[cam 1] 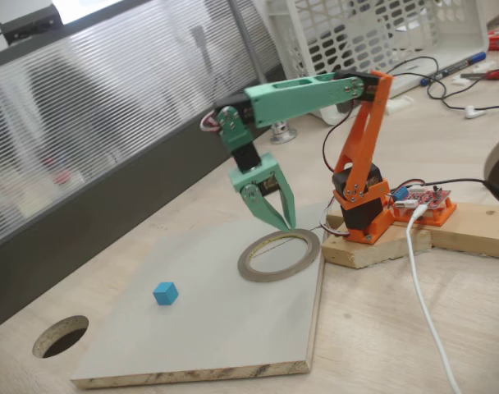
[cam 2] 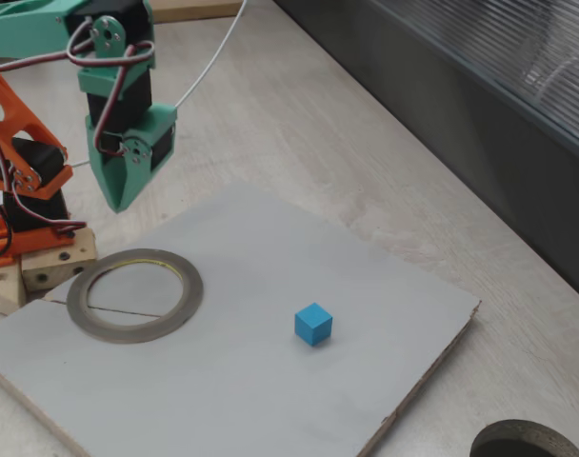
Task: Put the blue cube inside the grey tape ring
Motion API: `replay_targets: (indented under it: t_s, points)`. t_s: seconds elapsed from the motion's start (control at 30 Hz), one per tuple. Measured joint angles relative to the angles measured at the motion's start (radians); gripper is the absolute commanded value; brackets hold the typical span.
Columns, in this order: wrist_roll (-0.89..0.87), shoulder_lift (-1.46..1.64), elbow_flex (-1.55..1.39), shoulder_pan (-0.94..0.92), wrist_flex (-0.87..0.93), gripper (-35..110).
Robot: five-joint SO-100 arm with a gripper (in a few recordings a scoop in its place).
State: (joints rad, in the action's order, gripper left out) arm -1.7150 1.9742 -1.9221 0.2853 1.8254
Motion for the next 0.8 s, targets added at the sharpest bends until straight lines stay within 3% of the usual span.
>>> replay_targets:
  t_s: [0.13,0.3,0.5,0.8]
  points:
    - [0.0,-0.186,0.213,0.005,-0.005,3]
    - [0.0,-0.537,0.735,0.003,-0.003,3]
    - [0.0,-0.933,1.284,-0.132,-0.005,3]
    - [0.002,-1.014,1.387,-0.176,0.003,3]
